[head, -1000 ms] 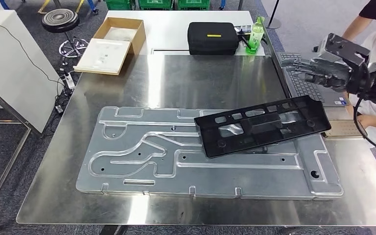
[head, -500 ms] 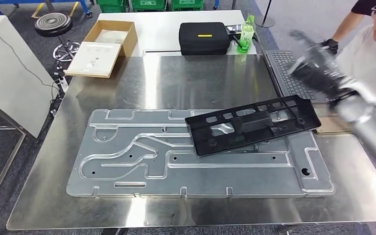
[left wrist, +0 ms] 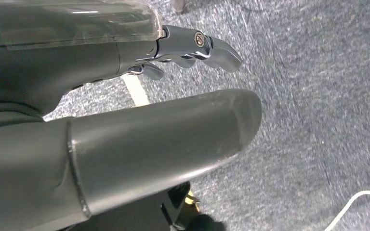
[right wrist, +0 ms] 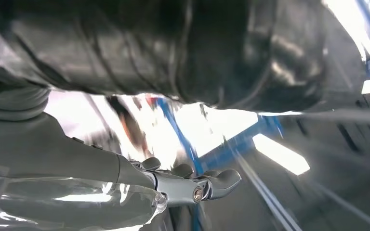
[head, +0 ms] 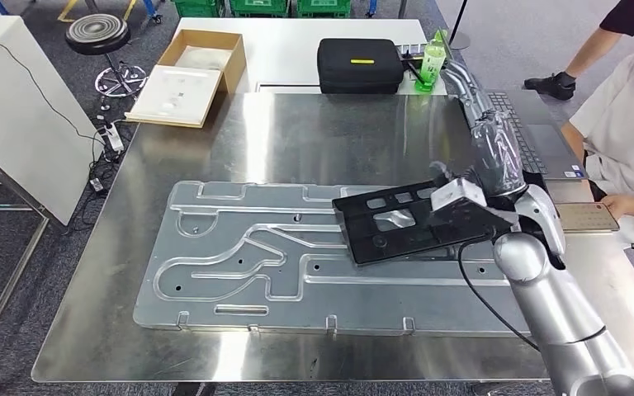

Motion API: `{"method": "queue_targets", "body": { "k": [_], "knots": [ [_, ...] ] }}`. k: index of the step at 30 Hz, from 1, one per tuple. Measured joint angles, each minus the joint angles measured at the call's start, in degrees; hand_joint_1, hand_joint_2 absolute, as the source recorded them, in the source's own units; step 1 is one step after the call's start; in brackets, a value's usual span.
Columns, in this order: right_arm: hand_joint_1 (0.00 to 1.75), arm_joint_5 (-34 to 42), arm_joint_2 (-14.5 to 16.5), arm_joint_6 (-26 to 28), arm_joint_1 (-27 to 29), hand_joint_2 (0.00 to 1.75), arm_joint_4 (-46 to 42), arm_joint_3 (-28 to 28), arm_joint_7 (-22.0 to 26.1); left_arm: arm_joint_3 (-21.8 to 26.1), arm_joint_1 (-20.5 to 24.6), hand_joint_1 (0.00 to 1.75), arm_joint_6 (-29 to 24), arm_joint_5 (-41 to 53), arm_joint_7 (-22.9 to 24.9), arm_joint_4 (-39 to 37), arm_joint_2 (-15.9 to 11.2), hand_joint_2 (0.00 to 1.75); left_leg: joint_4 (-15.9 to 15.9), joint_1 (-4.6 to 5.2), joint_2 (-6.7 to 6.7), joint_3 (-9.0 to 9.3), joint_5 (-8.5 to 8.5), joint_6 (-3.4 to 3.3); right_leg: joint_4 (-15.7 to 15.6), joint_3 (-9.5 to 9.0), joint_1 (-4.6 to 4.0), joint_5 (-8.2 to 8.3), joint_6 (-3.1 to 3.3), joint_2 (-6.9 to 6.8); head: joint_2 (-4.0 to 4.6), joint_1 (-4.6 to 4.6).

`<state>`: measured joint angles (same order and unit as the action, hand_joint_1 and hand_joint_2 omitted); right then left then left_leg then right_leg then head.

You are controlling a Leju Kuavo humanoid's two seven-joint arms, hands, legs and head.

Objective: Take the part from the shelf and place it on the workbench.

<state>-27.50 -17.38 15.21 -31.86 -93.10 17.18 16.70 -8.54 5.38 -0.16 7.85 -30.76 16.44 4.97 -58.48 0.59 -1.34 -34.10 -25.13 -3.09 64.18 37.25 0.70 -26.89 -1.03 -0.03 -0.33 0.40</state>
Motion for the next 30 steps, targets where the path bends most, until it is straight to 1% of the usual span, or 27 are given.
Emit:
{"method": "queue_targets", "body": {
  "k": [1,2,3,5,6,7,9,10,11,12,13,14,15,16,17,18,19,20,21,22,24,25,26,27,28,29,30],
  "knots": [
    [0.0,-3.1,0.7,1.6,1.0,0.0,-1.3,-0.3,0.2,0.0,0.0,0.0,0.0,0.1,0.0,0.0,0.0,0.0,-0.1,0.09,0.0,-0.02,-0.11,0.19,-2.8,-1.4,-0.22,0.83,0.31,-0.05,0.0,0.01],
    [0.0,-5.6,1.5,3.1,2.1,0.0,-2.5,-0.4,0.4,0.0,0.0,0.0,-0.1,0.2,0.0,0.0,0.1,0.0,-0.2,0.15,0.01,-0.05,-0.21,0.42,-4.4,-2.15,-0.42,1.05,0.53,-0.07,0.0,0.01],
    [0.0,-7.4,2.1,4.4,3.1,0.0,-3.6,-0.4,0.5,-0.1,-0.1,0.0,-0.1,0.4,0.0,0.0,0.1,0.0,-0.2,0.2,0.02,-0.06,-0.27,0.68,-4.8,-2.31,-0.57,0.91,0.65,-0.08,0.0,0.01],
    [0.0,-10.1,3.3,6.6,4.9,0.0,-5.6,-0.4,1.0,-0.1,-0.1,0.0,-0.2,0.6,-0.1,0.0,0.0,0.0,-0.4,0.21,0.03,-0.08,-0.58,1.23,-5.2,-2.49,-0.3,1.15,1.05,-0.2,0.0,0.02],
    [0.0,-11.0,3.8,7.6,5.5,0.0,-6.4,-0.4,1.2,-0.1,0.0,0.0,-0.2,0.7,0.0,0.0,0.0,0.0,-1.3,0.19,0.1,-0.43,-1.29,1.58,-5.4,-2.62,-0.11,1.28,1.3,-0.36,0.0,0.06],
    [0.0,-11.9,4.3,8.4,5.9,0.0,-7.1,-0.4,1.4,-0.2,0.0,0.0,-0.2,0.7,0.0,0.0,0.0,0.0,-3.2,0.09,0.19,-1.27,-2.58,1.94,-5.7,-2.75,0.09,1.38,1.57,-0.6,0.0,0.09],
    [0.0,-12.9,5.0,9.3,6.6,0.0,-8.2,-0.4,1.5,-0.3,0.0,0.0,-0.3,0.8,0.1,0.0,-0.1,0.0,-9.8,-0.45,0.39,-4.32,-6.0,2.66,-5.7,-2.82,0.13,1.37,1.85,-1.1,0.0,0.13],
    [0.0,-13.3,5.2,9.5,6.9,0.0,-8.6,-0.4,1.6,-0.4,0.0,0.0,-0.3,0.8,0.1,0.0,-0.1,0.0,-13.1,-0.74,0.44,-5.95,-7.22,2.98,-5.7,-2.82,0.13,1.33,1.91,-1.42,0.0,0.12],
    [0.0,-13.5,5.4,9.5,7.1,0.0,-8.9,-0.4,1.6,-0.4,0.0,0.0,-0.2,0.9,0.1,0.0,-0.1,0.0,-15.0,-1.01,0.54,-6.94,-7.49,3.27,-5.7,-2.82,0.16,1.28,1.89,-1.75,0.0,0.13],
    [0.0,-13.7,5.5,9.5,7.3,0.0,-9.1,-0.4,1.6,-0.4,0.1,0.0,-0.2,0.9,0.1,0.0,-0.1,0.0,-15.0,-1.28,0.75,-7.0,-6.73,3.53,-5.6,-2.83,0.24,1.21,1.81,-2.11,0.0,0.13],
    [0.0,-13.9,5.6,9.5,7.3,0.0,-9.4,-0.4,1.6,-0.4,0.1,0.0,-0.2,0.9,0.1,0.0,-0.1,0.0,-12.7,-1.53,1.15,-5.97,-5.04,3.77,-5.5,-2.87,0.36,1.1,1.65,-2.46,0.0,0.13],
    [0.0,-14.0,5.6,9.4,7.3,0.0,-9.6,-0.4,1.5,-0.4,0.2,0.0,-0.2,0.9,0.1,0.0,-0.2,0.0,-9.0,-1.75,2.05,-4.22,-3.05,3.98,-5.3,-2.92,0.47,0.93,1.4,-2.83,0.0,0.13],
    [0.0,-14.2,5.6,9.3,7.2,0.0,-9.9,-0.4,1.5,-0.5,0.4,0.0,-0.1,0.9,0.1,0.0,-0.1,0.0,-5.4,-1.65,3.27,-2.53,-1.65,4.09,-5.1,-2.95,0.45,0.71,1.06,-3.19,0.0,0.15],
    [0.0,-14.3,5.6,9.2,7.0,0.0,-10.1,-0.5,1.4,-0.5,0.7,0.0,0.0,0.9,0.0,0.0,-0.1,0.0,-2.8,-1.55,4.14,-1.31,-0.78,3.86,-4.8,-2.98,0.37,0.52,0.69,-3.55,0.0,0.11],
    [0.0,-14.5,5.6,9.1,6.8,0.0,-10.3,-0.6,1.4,-0.6,0.9,0.0,0.0,0.9,0.0,0.0,-0.1,0.0,-1.5,-1.38,4.66,-0.76,-0.57,3.48,-4.7,-3.03,0.21,0.38,0.35,-3.94,0.0,0.09],
    [0.0,-14.6,5.7,8.9,6.5,0.0,-10.4,-0.6,1.3,-0.6,1.0,0.0,0.1,0.9,0.0,0.0,0.0,0.0,-1.2,-1.11,4.52,-0.75,-0.73,2.97,-4.7,-3.1,0.1,0.32,0.05,-4.37,0.0,0.08],
    [0.0,-14.8,5.7,8.7,6.3,0.0,-10.5,-0.7,1.2,-0.6,1.1,0.0,0.1,0.9,0.0,0.0,0.0,0.0,-1.2,-1.1,3.83,-0.79,-0.6,2.34,-4.7,-3.26,0.16,0.27,-0.25,-4.86,0.0,0.04],
    [0.0,-14.8,5.7,8.6,6.1,0.0,-10.6,-0.7,1.2,-0.6,1.1,0.0,0.1,0.9,0.0,0.0,0.0,0.0,-1.0,-1.07,3.27,-0.75,-0.45,1.89,-4.6,-3.4,0.31,0.05,-0.57,-4.81,0.0,0.05],
    [0.0,-14.9,5.7,8.4,6.0,0.0,-10.7,-0.7,1.2,-0.7,1.2,0.0,0.1,0.9,0.0,0.0,0.0,0.0,-0.8,-1.06,2.69,-0.69,-0.27,1.43,-3.8,-3.2,0.5,-0.66,-0.82,-4.17,0.0,0.05],
    [0.0,-14.9,5.7,8.4,5.8,0.0,-10.8,-0.7,1.2,-0.7,1.3,0.0,0.1,0.9,0.0,0.0,0.0,0.0,-0.7,-1.1,2.15,-0.64,-0.07,1.0,-2.1,-2.5,0.64,-1.92,-0.97,-3.17,0.0,0.05],
    [0.0,-14.9,5.7,8.4,5.7,0.0,-10.9,-0.8,1.1,-0.8,1.5,0.0,0.1,0.9,0.0,0.0,0.0,0.0,-0.6,-1.0,1.05,-0.72,0.12,0.44,4.6,0.63,0.59,-5.52,-0.9,-0.99,0.0,0.03],
    [0.0,-14.9,5.7,8.4,5.7,0.0,-10.9,-0.8,1.1,-0.8,1.5,0.0,0.1,0.9,0.0,0.0,0.0,0.0,-0.6,-0.85,0.46,-0.77,0.18,0.27,8.1,2.39,0.5,-6.83,-0.8,-0.55,0.0,0.03],
    [0.0,-14.9,5.7,8.3,5.7,0.0,-10.9,-0.8,1.1,-0.8,1.5,0.0,0.1,1.0,0.0,0.0,0.1,0.0,-0.6,-0.67,-0.22,-0.79,0.21,0.18,10.3,3.63,0.39,-7.21,-0.64,-0.28,0.0,0.03],
    [0.0,-14.9,5.7,8.3,5.7,0.0,-10.9,-0.8,1.0,-0.9,1.5,0.0,0.2,1.0,0.0,0.0,0.1,0.0,-0.6,-0.48,-0.93,-0.79,0.24,0.11,10.5,3.91,0.27,-6.44,-0.39,-0.13,0.0,0.04],
    [0.0,-15.0,5.7,8.2,5.6,0.0,-10.9,-0.8,1.0,-0.9,1.5,0.0,0.2,1.0,0.0,0.0,0.1,0.0,-0.7,-0.33,-1.63,-0.76,0.26,0.08,8.6,3.16,0.14,-4.78,-0.04,0.09,0.0,0.04],
    [0.0,-15.0,5.7,8.2,5.4,0.0,-10.9,-0.8,0.9,-0.9,1.5,0.0,0.2,1.0,0.0,0.0,0.1,0.0,-0.7,-0.23,-2.35,-0.72,0.28,0.07,5.1,1.55,-0.04,-2.59,0.41,0.75,0.0,0.05],
    [0.0,-15.0,5.7,8.1,5.1,0.0,-10.9,-0.8,0.8,-0.9,1.6,0.0,0.3,1.0,0.0,0.0,0.2,0.0,-0.7,-0.11,-2.97,-0.76,0.31,0.12,1.4,-0.18,-0.19,-0.97,0.91,1.98,0.0,0.06]
  ]
}}
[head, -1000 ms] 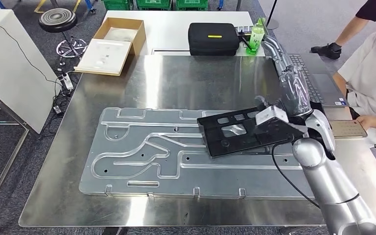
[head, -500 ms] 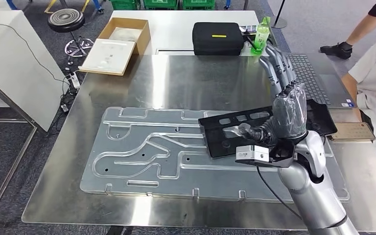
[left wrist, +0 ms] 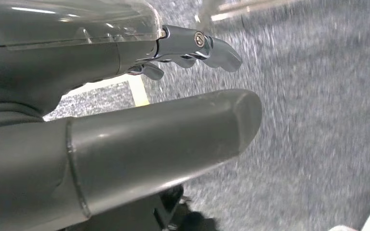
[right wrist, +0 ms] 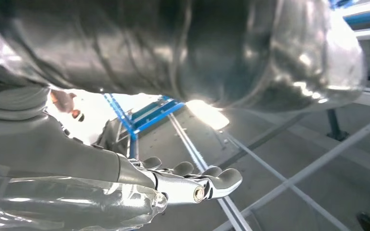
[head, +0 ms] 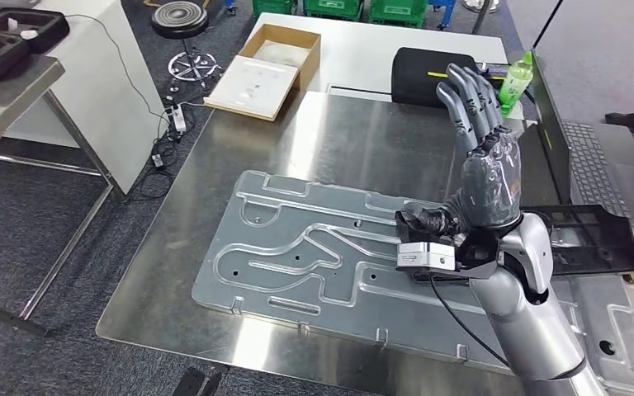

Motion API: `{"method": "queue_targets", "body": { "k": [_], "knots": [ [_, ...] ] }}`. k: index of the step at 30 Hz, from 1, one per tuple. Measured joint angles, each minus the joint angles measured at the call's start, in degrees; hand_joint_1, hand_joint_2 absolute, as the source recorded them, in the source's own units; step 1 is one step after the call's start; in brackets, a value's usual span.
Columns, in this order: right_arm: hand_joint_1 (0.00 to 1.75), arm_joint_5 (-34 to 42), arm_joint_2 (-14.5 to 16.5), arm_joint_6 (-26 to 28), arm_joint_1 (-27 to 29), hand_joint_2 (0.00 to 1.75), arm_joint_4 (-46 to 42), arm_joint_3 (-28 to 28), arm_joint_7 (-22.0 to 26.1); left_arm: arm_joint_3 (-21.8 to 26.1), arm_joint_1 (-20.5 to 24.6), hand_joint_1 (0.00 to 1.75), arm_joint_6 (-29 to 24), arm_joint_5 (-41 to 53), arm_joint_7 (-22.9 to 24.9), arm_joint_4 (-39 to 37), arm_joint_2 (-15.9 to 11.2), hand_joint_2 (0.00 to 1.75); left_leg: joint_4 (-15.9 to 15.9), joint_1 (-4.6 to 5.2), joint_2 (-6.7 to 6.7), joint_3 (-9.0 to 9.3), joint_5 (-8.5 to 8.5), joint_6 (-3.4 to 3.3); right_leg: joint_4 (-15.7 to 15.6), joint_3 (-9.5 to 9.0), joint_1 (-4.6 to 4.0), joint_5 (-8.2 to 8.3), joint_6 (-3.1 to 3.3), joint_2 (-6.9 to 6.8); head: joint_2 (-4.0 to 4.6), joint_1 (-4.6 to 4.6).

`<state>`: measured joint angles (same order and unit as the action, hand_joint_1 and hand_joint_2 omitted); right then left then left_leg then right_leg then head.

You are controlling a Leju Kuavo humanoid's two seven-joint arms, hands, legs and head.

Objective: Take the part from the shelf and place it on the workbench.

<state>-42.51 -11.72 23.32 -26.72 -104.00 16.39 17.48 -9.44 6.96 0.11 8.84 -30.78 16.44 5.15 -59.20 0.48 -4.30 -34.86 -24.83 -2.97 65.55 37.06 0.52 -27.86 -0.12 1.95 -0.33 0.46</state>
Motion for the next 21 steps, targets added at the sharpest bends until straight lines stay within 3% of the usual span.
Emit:
{"method": "queue_targets", "body": {
  "k": [2,3,5,7,9,11,12,13,15,17,18,20,21],
  "knots": [
    [0.0,0.0,0.0,0.0,-0.6,0.0,0.0,0.0,-0.2,-0.1,0.2,0.0,0.1,0.0,0.0,0.0,0.1,0.0,-0.1,-0.02,-1.16,-0.26,0.13,0.3,-4.9,-2.2,-0.24,1.54,0.5,1.77,0.0,0.02],
    [0.0,0.0,0.0,0.0,-0.9,0.0,0.0,0.0,-0.4,-0.1,0.2,0.0,0.1,0.1,0.0,0.0,0.2,0.0,-0.1,-0.12,-1.7,-0.44,0.25,0.57,-5.6,-2.46,-0.34,1.42,0.58,1.92,0.0,0.01],
    [0.0,0.0,0.0,0.0,-1.2,0.0,0.0,0.0,-0.6,-0.1,0.2,0.0,0.2,0.1,0.0,0.0,0.2,0.0,-0.1,-0.25,-2.26,-0.67,0.3,1.13,-6.3,-2.8,-0.23,1.65,0.7,0.68,0.0,-0.01],
    [0.0,0.0,0.0,0.0,-1.6,0.0,0.0,0.0,-0.7,-0.1,0.3,0.0,0.3,0.2,0.0,0.0,0.2,0.0,-2.1,-0.11,-0.24,-1.61,-1.22,1.76,-7.1,-3.34,0.11,1.94,1.04,-0.74,0.0,0.15],
    [0.0,0.0,0.0,0.0,-1.7,0.0,0.1,0.0,-0.8,-0.1,0.5,0.0,0.3,0.2,0.0,0.0,0.2,0.0,-8.3,-0.29,2.52,-4.52,-4.6,2.42,-7.4,-3.61,0.17,1.98,1.28,-2.24,0.0,0.29],
    [0.0,0.0,-0.1,0.0,-1.7,0.0,0.2,0.0,-0.8,-0.1,0.6,0.0,0.3,0.2,0.0,0.0,0.2,0.0,-14.4,-0.8,3.44,-7.56,-6.68,3.03,-7.4,-3.61,0.21,1.87,1.29,-3.75,0.0,0.3],
    [0.0,0.0,-0.1,0.0,-1.7,0.0,0.2,0.0,-0.8,-0.1,0.5,0.0,0.3,0.2,0.0,0.0,0.2,0.0,-14.9,-1.05,3.68,-7.86,-6.23,3.31,-7.3,-3.62,0.27,1.78,1.2,-4.46,0.0,0.31],
    [0.0,0.0,-0.1,0.0,-1.7,0.0,0.2,0.0,-0.8,-0.1,0.5,0.0,0.3,0.2,0.0,0.0,0.2,0.0,-13.2,-1.28,4.02,-7.04,-4.84,3.54,-7.2,-3.66,0.35,1.66,1.04,-5.15,0.0,0.31],
    [0.0,0.0,-0.1,0.0,-1.8,0.0,0.2,0.0,-0.8,-0.1,0.5,0.0,0.3,0.3,0.0,0.0,0.2,0.0,-5.9,-1.37,6.12,-3.23,-1.43,3.76,-6.9,-3.84,0.39,1.24,0.54,-6.46,0.0,0.32],
    [0.0,0.0,-0.1,0.0,-1.9,0.0,0.2,0.0,-0.9,-0.2,0.7,0.0,0.3,0.3,0.0,0.0,0.2,0.0,-0.8,-1.12,7.73,-0.72,-0.01,3.21,-6.6,-3.98,0.1,0.8,-0.07,-7.54,0.0,0.22],
    [0.0,0.0,-0.1,0.0,-1.9,0.0,0.2,0.0,-0.9,-0.2,0.7,0.0,0.3,0.3,0.0,0.0,0.2,0.0,-0.2,-0.93,7.75,-0.52,-0.13,2.79,-6.5,-4.06,-0.06,0.69,-0.35,-8.03,0.0,0.17],
    [0.0,0.0,0.0,0.0,-2.1,0.0,0.3,0.1,-0.9,-0.2,0.6,0.0,0.3,0.3,0.0,0.0,0.2,0.0,0.1,-0.91,6.38,-0.58,0.12,1.86,-6.5,-4.3,0.06,0.47,-0.9,-8.64,0.0,0.11],
    [0.0,0.0,0.0,0.0,-2.1,0.0,0.3,0.1,-0.9,-0.2,0.6,0.0,0.3,0.3,0.0,0.0,0.2,0.0,0.3,-0.95,5.76,-0.51,0.27,1.46,-6.0,-4.24,0.27,-0.04,-1.2,-7.8,0.0,0.12]
  ]
}}
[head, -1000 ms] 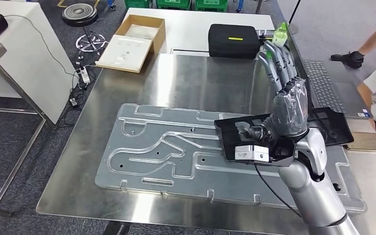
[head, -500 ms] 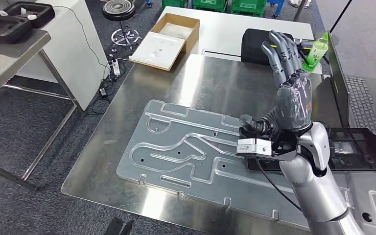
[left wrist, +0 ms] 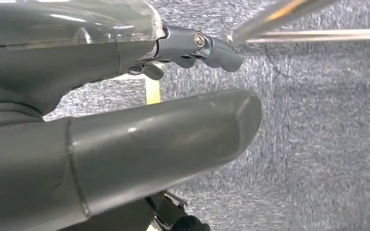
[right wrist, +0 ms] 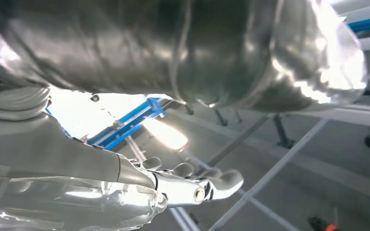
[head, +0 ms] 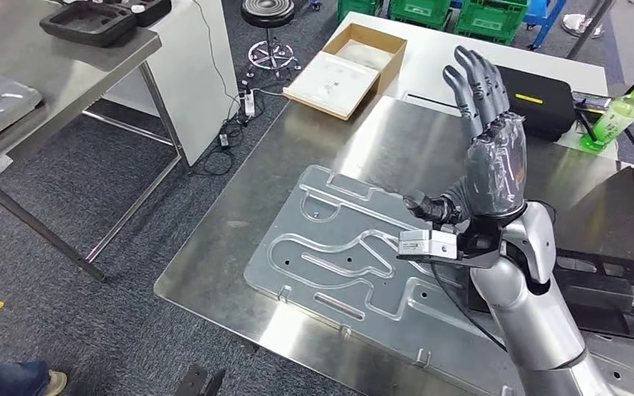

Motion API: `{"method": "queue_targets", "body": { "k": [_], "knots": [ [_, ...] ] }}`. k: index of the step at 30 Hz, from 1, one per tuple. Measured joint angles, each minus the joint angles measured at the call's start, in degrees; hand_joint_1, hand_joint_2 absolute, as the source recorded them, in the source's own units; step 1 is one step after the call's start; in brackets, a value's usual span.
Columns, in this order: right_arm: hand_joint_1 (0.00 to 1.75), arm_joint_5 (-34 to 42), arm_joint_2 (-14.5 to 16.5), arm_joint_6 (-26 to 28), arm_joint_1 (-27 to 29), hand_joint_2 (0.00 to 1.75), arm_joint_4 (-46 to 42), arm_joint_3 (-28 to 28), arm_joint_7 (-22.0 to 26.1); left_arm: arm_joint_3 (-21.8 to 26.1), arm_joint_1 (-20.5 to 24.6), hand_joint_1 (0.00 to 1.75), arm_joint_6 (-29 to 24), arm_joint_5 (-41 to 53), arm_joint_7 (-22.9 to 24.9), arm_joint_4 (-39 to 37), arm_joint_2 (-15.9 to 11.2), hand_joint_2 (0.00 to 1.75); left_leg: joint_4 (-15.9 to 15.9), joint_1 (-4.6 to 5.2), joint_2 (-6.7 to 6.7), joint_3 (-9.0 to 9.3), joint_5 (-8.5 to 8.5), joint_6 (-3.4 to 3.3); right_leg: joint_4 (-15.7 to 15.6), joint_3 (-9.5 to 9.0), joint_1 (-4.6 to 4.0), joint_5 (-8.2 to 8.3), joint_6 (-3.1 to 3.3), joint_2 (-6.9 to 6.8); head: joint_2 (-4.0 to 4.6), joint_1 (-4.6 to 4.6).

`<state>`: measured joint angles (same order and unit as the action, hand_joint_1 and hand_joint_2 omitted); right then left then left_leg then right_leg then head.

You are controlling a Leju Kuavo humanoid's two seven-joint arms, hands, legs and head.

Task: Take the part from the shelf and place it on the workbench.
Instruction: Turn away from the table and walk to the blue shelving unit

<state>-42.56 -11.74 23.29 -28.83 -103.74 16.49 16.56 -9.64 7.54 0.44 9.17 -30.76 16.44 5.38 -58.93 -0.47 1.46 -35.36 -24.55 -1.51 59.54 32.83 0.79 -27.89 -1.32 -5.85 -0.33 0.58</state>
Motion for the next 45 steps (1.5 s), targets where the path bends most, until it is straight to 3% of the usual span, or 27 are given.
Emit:
{"method": "queue_targets", "body": {
  "k": [1,3,5,6,7,8,10,12,14,16,19,21,22,24,26,27,29,30,32,34,36,37,38,39,41,43,45],
  "knots": [
    [0.0,0.0,0.0,0.0,0.0,0.0,0.0,0.0,0.0,0.0,0.0,0.0,0.0,0.0,0.0,0.0,0.0,0.0,0.2,-0.08,-0.57,0.08,0.18,-0.38,1.4,0.5,0.2,-1.05,-0.24,1.33,0.0,-0.01],
    [0.0,0.0,-0.1,0.0,0.0,0.0,0.0,0.0,0.0,-0.1,0.2,0.0,0.0,0.0,0.0,0.0,0.0,0.0,0.3,-0.13,-1.67,0.08,0.38,-0.86,7.4,3.3,0.41,-4.49,-0.45,4.5,0.0,-0.02],
    [0.0,0.0,-0.1,0.0,0.2,0.0,0.1,0.0,-0.1,-0.1,0.2,0.0,0.0,0.0,0.0,0.0,0.1,0.0,0.3,0.02,-3.0,-0.01,0.45,-1.06,14.1,6.79,0.41,-6.89,-0.42,5.52,0.0,-0.01],
    [0.0,0.0,-0.1,0.0,0.2,0.0,0.2,0.0,-0.1,-0.1,0.2,0.0,0.0,0.0,0.0,0.0,0.1,0.0,0.3,0.09,-3.75,-0.03,0.48,-1.09,15.1,7.5,0.41,-6.55,-0.33,5.67,0.0,-0.01],
    [0.0,0.0,-0.1,0.0,0.3,0.0,0.2,0.0,-0.1,-0.1,0.1,0.0,0.0,0.0,0.0,0.0,0.1,0.0,0.3,0.13,-4.55,0.0,0.5,-1.1,14.0,7.15,0.41,-5.14,-0.17,5.81,0.0,-0.01],
    [0.0,0.0,-0.1,0.0,0.3,0.0,0.3,0.0,-0.1,-0.1,0.1,0.0,0.0,0.0,0.0,0.0,0.1,0.0,0.2,0.14,-5.34,0.05,0.51,-1.09,10.7,5.73,0.41,-2.94,0.06,6.28,0.0,-0.02],
    [0.0,0.0,-0.1,0.0,0.2,0.0,0.3,0.0,-0.1,-0.2,0.2,0.0,0.0,0.0,0.0,0.0,0.2,0.0,0.0,0.19,-6.76,-0.04,0.53,-0.86,3.3,2.42,0.48,0.36,0.5,8.68,0.0,0.0],
    [0.0,0.0,-0.2,0.0,0.1,0.0,0.3,0.0,-0.1,-0.2,0.2,0.0,0.0,0.0,0.0,0.0,0.2,0.0,-0.1,0.08,-7.93,-0.47,0.69,-0.25,0.0,1.08,0.39,1.05,0.64,10.12,0.0,0.0],
    [0.0,0.0,-0.2,0.0,0.0,0.0,0.3,0.0,-0.2,-0.2,0.1,0.0,0.0,0.0,0.0,0.0,0.2,0.0,0.1,-0.15,-9.07,-0.82,0.9,0.55,-0.4,0.87,0.41,1.21,0.87,9.04,0.0,-0.01],
    [0.0,0.0,-0.2,0.0,0.0,0.0,0.3,0.0,-0.3,-0.2,0.0,0.0,0.0,0.0,0.0,0.0,0.2,0.0,-1.4,0.0,-7.49,-1.57,-0.18,1.2,-1.1,0.35,0.65,1.51,1.49,7.58,0.0,0.13],
    [0.0,0.0,-0.2,0.0,0.0,0.0,0.3,0.0,-0.4,-0.2,0.1,0.0,0.0,0.0,0.0,0.0,0.2,0.0,-10.6,-0.06,-2.89,-5.89,-4.98,1.93,-1.5,0.04,0.42,1.56,2.18,5.17,0.0,0.43],
    [0.0,0.0,-0.2,0.0,0.1,0.0,0.4,0.1,-0.5,-0.2,0.0,0.0,0.0,0.0,0.0,0.0,0.2,0.0,-15.1,-0.28,-2.05,-8.1,-6.13,2.28,-1.3,0.06,0.31,1.37,2.2,3.61,0.0,0.44],
    [0.0,0.0,-0.2,0.0,0.1,0.0,0.4,0.1,-0.5,-0.2,0.0,0.0,0.0,0.0,0.0,0.0,0.2,0.0,-14.4,-0.33,-1.81,-7.68,-5.17,2.38,-1.2,0.04,0.33,1.23,2.12,2.87,0.0,0.44],
    [0.0,0.0,-0.2,0.0,0.1,0.0,0.4,0.1,-0.5,-0.2,0.0,0.0,0.0,0.0,0.0,0.0,0.2,0.0,-7.6,-0.27,-0.04,-4.08,-1.77,2.26,-0.9,-0.11,0.31,0.8,1.8,1.5,0.0,0.44],
    [0.0,0.0,-0.3,0.0,0.0,0.0,0.4,0.1,-0.5,-0.2,0.1,0.0,0.0,0.0,0.0,0.0,0.2,0.0,-1.6,0.17,2.02,-1.01,0.02,1.54,-0.5,-0.24,-0.06,0.34,1.28,0.37,0.0,0.41],
    [0.0,0.0,-0.3,0.0,0.0,0.0,0.4,0.1,-0.5,-0.2,0.2,0.0,0.0,0.0,0.0,0.0,0.2,0.0,-0.5,0.38,2.49,-0.55,0.06,1.11,-0.5,-0.32,-0.29,0.17,1.01,-0.14,0.0,0.38],
    [0.0,0.0,-0.3,0.0,0.0,0.0,0.4,0.1,-0.5,-0.2,0.1,0.0,0.0,0.0,0.0,0.0,0.2,0.0,-0.3,0.43,1.19,-0.57,0.18,0.27,-0.6,-0.6,-0.47,-0.02,0.45,-1.16,0.0,0.33],
    [0.0,0.0,-0.3,0.0,-0.1,0.0,0.4,0.1,-0.5,-0.2,0.1,0.0,0.0,0.0,0.0,0.0,0.2,0.0,0.0,0.31,0.53,-0.46,0.32,-0.09,-0.4,-0.73,-0.37,-0.34,0.12,-0.83,0.0,0.33],
    [0.0,0.0,-0.4,0.0,-0.1,0.0,0.4,0.1,-0.5,-0.2,0.1,0.0,0.0,0.0,0.0,0.0,0.2,0.0,0.5,0.0,-0.66,-0.19,0.69,-0.84,2.4,0.29,-0.04,-2.4,-0.38,1.88,0.0,0.32],
    [0.0,0.0,-0.5,0.1,0.0,0.0,0.4,0.1,-0.5,-0.2,0.3,0.0,0.0,0.0,0.0,0.0,0.3,0.0,0.6,-0.06,-1.81,-0.2,0.82,-1.21,9.0,3.52,0.1,-5.77,-0.56,4.84,0.0,0.32],
    [0.0,0.0,-0.6,0.1,0.2,0.0,0.5,0.1,-0.5,-0.2,0.3,0.0,0.1,0.0,0.0,0.0,0.3,0.0,0.5,0.0,-3.32,-0.18,0.82,-1.3,14.2,6.48,0.1,-6.96,-0.66,5.61,0.0,0.33],
    [0.0,0.0,-0.6,0.1,0.2,0.0,0.5,0.1,-0.5,-0.2,0.3,0.0,0.1,0.0,0.0,0.0,0.3,0.0,0.5,0.01,-4.12,-0.15,0.81,-1.3,14.2,6.78,0.11,-5.99,-0.64,5.75,0.0,0.33],
    [0.0,0.0,-0.6,0.1,0.1,0.0,0.6,0.1,-0.5,-0.2,0.3,0.0,0.1,0.0,0.0,0.0,0.3,0.0,0.4,0.0,-4.93,-0.08,0.8,-1.27,11.8,5.91,0.17,-3.93,-0.57,6.09,0.0,0.33],
    [0.0,0.0,-0.6,0.1,0.0,0.0,0.6,0.1,-0.5,-0.2,0.3,0.0,0.1,0.0,0.1,0.0,0.3,0.0,0.3,-0.01,-5.66,-0.05,0.77,-1.21,8.1,4.41,0.29,-1.63,-0.44,7.09,0.0,0.33],
    [0.0,0.0,-0.6,0.1,-0.1,0.0,0.6,0.1,-0.5,-0.2,0.5,0.0,0.1,0.0,0.1,0.0,0.3,0.0,0.0,0.06,-7.08,-0.37,0.77,-0.75,1.7,1.81,0.57,1.03,-0.1,9.93,0.0,0.34],
    [0.0,0.0,-0.6,0.1,-0.2,0.0,0.6,0.1,-0.5,-0.2,0.6,0.0,0.1,0.0,0.1,0.0,0.3,0.0,0.0,-0.06,-8.38,-0.9,1.0,0.0,0.0,1.2,0.51,1.11,0.18,10.92,0.0,0.34],
    [0.0,0.0,-0.6,0.1,-0.3,0.0,0.6,0.1,-0.5,-0.2,0.5,0.0,-0.1,0.0,0.1,0.0,0.2,0.0,0.0,-0.16,-9.05,-1.24,1.13,0.74,-0.5,0.94,0.6,1.34,0.64,9.45,0.0,0.34]
  ]
}}
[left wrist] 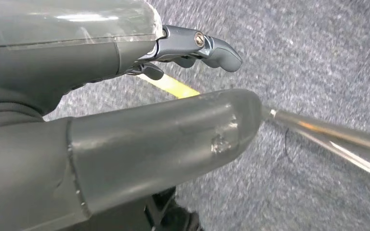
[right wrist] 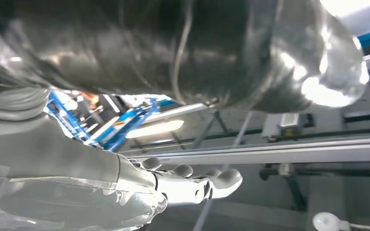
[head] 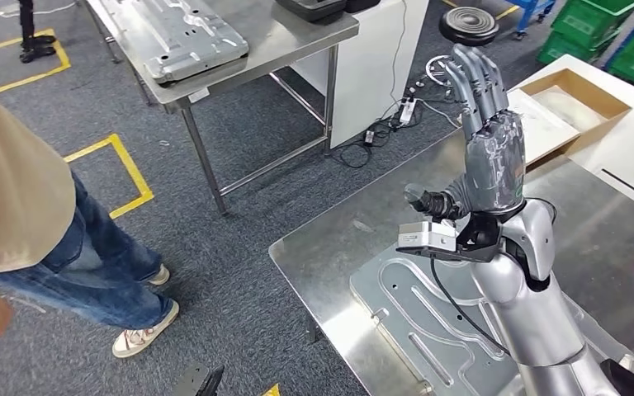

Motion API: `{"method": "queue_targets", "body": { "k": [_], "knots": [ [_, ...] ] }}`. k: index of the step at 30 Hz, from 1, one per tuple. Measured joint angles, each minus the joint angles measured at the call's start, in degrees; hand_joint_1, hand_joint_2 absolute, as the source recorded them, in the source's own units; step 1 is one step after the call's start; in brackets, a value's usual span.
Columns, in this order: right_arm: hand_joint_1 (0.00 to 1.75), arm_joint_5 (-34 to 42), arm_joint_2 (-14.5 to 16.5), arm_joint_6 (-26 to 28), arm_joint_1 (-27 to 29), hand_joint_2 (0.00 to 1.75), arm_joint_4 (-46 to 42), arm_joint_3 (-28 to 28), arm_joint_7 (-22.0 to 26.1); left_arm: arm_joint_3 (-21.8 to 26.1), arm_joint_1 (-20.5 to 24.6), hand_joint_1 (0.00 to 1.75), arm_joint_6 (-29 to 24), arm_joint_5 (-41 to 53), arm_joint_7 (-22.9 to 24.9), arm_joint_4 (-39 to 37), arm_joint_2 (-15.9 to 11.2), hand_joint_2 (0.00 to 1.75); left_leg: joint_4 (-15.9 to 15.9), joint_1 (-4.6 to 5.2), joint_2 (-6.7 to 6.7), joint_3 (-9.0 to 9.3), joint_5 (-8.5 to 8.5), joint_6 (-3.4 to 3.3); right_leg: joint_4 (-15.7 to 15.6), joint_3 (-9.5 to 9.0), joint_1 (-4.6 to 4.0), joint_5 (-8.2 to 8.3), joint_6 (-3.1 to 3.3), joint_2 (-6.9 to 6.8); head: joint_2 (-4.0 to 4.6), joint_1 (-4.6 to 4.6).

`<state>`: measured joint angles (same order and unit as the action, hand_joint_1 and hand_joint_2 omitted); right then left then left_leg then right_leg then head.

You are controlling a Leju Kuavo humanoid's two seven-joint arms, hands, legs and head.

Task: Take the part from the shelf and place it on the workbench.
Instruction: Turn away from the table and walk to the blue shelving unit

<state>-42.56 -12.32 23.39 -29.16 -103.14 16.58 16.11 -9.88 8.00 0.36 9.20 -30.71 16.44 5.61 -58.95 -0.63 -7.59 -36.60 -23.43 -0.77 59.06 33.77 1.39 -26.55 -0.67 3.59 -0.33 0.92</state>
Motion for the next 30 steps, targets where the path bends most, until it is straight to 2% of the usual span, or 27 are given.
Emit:
{"method": "queue_targets", "body": {
  "k": [1,2,4,5,6,7,8,10,11,12,13,15,17,19,20,21,22,23,24,26,27,28,30],
  "knots": [
    [0.0,0.0,0.0,0.0,-0.1,0.0,0.0,0.0,0.0,0.0,0.0,0.0,-0.1,0.0,0.0,0.0,-0.1,0.0,-0.7,0.1,0.97,-0.35,-0.51,0.34,-0.3,-0.27,0.1,0.12,0.32,-0.8,0.0,0.08],
    [0.0,0.0,0.1,0.1,-0.3,0.0,0.0,0.0,0.0,0.0,0.1,0.0,-0.3,0.0,0.0,0.0,-0.2,0.0,-2.4,0.17,2.49,-1.13,-1.6,0.64,-0.6,-0.51,0.21,0.22,0.71,-1.71,0.0,0.14],
    [0.0,0.1,0.1,0.3,-0.6,0.0,0.0,0.0,0.2,0.0,0.3,0.0,-0.7,0.0,0.0,0.0,-0.4,0.0,-9.0,0.05,5.83,-4.15,-5.07,1.13,-0.7,-0.74,0.03,0.18,1.2,-3.46,0.0,0.27],
    [0.0,0.2,0.1,0.4,-0.7,0.0,0.1,0.0,0.4,0.0,0.5,0.0,-0.9,-0.1,0.0,0.0,-0.6,0.0,-12.5,-0.09,6.52,-5.82,-6.46,1.32,-0.7,-0.73,-0.07,0.09,1.33,-4.36,0.0,0.27],
    [0.0,0.3,0.2,0.5,-0.9,0.0,0.1,0.0,0.6,0.0,0.5,0.0,-1.1,-0.2,0.0,0.0,-0.8,0.0,-14.8,-0.19,6.9,-6.88,-7.03,1.46,-0.6,-0.72,-0.12,0.01,1.34,-5.19,0.0,0.27],
    [0.0,0.4,0.4,0.5,-1.2,0.0,0.1,0.1,0.9,0.0,0.5,0.0,-1.3,-0.3,0.0,0.0,-1.0,0.0,-15.0,-0.24,7.15,-6.9,-6.55,1.54,-0.5,-0.73,-0.12,-0.1,1.3,-5.98,0.0,0.27],
    [0.0,0.5,0.7,0.7,-1.6,0.0,0.2,0.1,1.1,0.0,0.6,0.0,-1.5,-0.4,0.0,0.1,-1.4,0.0,-12.9,-0.25,7.51,-5.74,-5.1,1.54,-0.4,-0.78,-0.12,-0.25,1.21,-6.7,0.0,0.28],
    [0.0,1.0,1.2,1.0,-2.5,0.0,0.3,0.1,1.7,0.1,0.7,0.0,-2.0,-0.7,0.0,0.4,-2.1,0.0,-5.5,0.04,9.59,-1.69,-1.95,1.27,-0.2,-0.98,-0.29,-0.63,0.86,-7.99,0.0,0.28],
    [0.0,1.3,1.4,1.3,-3.0,0.0,0.3,0.1,2.0,0.1,0.9,0.0,-2.3,-0.7,0.0,0.7,-2.4,0.0,-2.5,0.24,10.55,-0.2,-1.09,0.92,-0.1,-1.06,-0.48,-0.81,0.62,-8.57,0.0,0.23],
    [0.0,1.6,1.7,1.5,-3.5,0.0,0.3,0.1,2.3,0.2,1.1,0.0,-2.6,-0.8,0.0,0.9,-2.7,0.0,-0.8,0.45,11.17,0.56,-0.82,0.55,0.0,-1.14,-0.72,-0.96,0.37,-9.12,0.0,0.19],
    [0.0,2.0,2.0,1.6,-4.0,0.0,0.4,0.2,2.6,0.4,1.3,0.0,-2.9,-0.8,0.1,1.2,-3.1,0.0,-0.3,0.62,11.09,0.62,-0.98,0.2,0.0,-1.2,-0.95,-1.06,0.15,-9.66,0.0,0.14],
    [0.0,2.8,2.9,1.7,-4.9,0.0,0.5,0.4,3.3,0.9,1.2,0.0,-3.4,-0.9,0.2,1.7,-3.8,0.0,0.0,0.43,9.81,0.54,-0.72,-0.54,-0.1,-1.39,-0.98,-1.34,-0.32,-10.36,0.0,0.11],
    [0.0,3.5,3.4,1.9,-5.7,0.0,0.6,0.8,3.8,1.4,1.2,0.0,-3.6,-1.1,0.4,2.3,-4.4,0.0,0.4,0.14,8.61,0.72,-0.4,-1.26,2.1,-0.65,-0.69,-3.05,-0.81,-8.15,0.0,0.11],
    [0.0,4.3,3.6,2.0,-6.2,0.0,0.8,0.9,4.3,1.9,1.0,0.0,-3.6,-1.3,0.5,3.0,-4.5,0.0,0.5,0.03,7.39,0.77,-0.25,-1.73,8.7,2.39,-0.52,-6.55,-1.04,-4.92,0.0,0.1],
    [0.0,4.8,3.6,2.0,-6.4,0.0,0.9,0.9,4.5,2.1,0.9,0.0,-3.5,-1.3,0.5,3.3,-4.5,0.0,0.5,0.07,6.73,0.76,-0.25,-1.85,12.4,4.33,-0.52,-8.05,-1.06,-4.23,0.0,0.1],
    [0.0,5.3,3.6,1.9,-6.4,0.0,1.1,0.9,4.8,2.3,0.6,0.0,-3.4,-1.4,0.7,3.5,-4.4,0.0,0.5,0.11,5.97,0.79,-0.26,-1.87,15.1,5.87,-0.54,-8.65,-1.05,-3.93,0.0,0.1],
    [0.0,5.7,3.6,1.9,-6.5,0.0,1.3,0.9,5.0,2.5,0.2,0.0,-3.4,-1.4,0.8,3.7,-4.3,0.0,0.4,0.14,5.21,0.85,-0.26,-1.88,15.9,6.54,-0.56,-8.08,-0.98,-3.81,0.0,0.1],
    [0.0,6.0,3.6,1.7,-6.7,0.0,1.5,0.9,5.1,2.7,-0.2,0.0,-3.4,-1.4,1.0,3.8,-4.1,0.0,0.4,0.16,4.43,0.93,-0.27,-1.87,14.4,6.18,-0.56,-6.4,-0.83,-3.62,0.0,0.1],
    [0.0,6.2,3.6,1.6,-7.1,0.0,1.6,0.9,5.2,2.8,-0.6,0.0,-3.4,-1.4,1.2,3.9,-3.9,0.0,0.4,0.17,3.66,1.02,-0.28,-1.85,11.1,4.94,-0.58,-4.01,-0.6,-3.09,0.0,0.1],
    [0.0,6.4,3.6,1.3,-7.9,0.0,1.8,0.9,5.4,3.0,-1.0,0.0,-3.4,-1.1,1.6,4.1,-3.5,0.0,0.3,0.18,2.27,0.93,-0.31,-1.65,3.7,1.94,-0.53,-0.43,0.0,-0.56,0.0,0.1],
    [0.0,6.4,3.6,1.1,-8.2,0.0,1.9,0.9,5.5,3.0,-1.1,0.0,-3.5,-0.9,1.8,4.1,-3.3,0.0,0.2,0.11,1.66,0.73,-0.26,-1.39,1.4,1.03,-0.57,0.26,0.19,0.38,0.0,0.11],
    [0.0,6.4,3.7,1.0,-8.5,0.0,1.9,0.9,5.6,3.1,-1.3,0.0,-3.5,-0.8,2.0,4.1,-3.2,0.0,0.2,0.0,1.02,0.49,-0.18,-1.04,0.3,0.62,-0.63,0.26,0.31,0.82,0.0,0.1],
    [0.0,6.5,3.9,0.6,-8.9,0.0,2.0,0.9,5.7,3.5,-1.9,0.0,-3.6,-0.5,2.3,4.1,-3.3,0.0,0.4,-0.13,-0.04,0.23,-0.01,-0.22,-0.3,0.21,-0.55,0.34,0.5,-0.38,0.0,0.09]
  ]
}}
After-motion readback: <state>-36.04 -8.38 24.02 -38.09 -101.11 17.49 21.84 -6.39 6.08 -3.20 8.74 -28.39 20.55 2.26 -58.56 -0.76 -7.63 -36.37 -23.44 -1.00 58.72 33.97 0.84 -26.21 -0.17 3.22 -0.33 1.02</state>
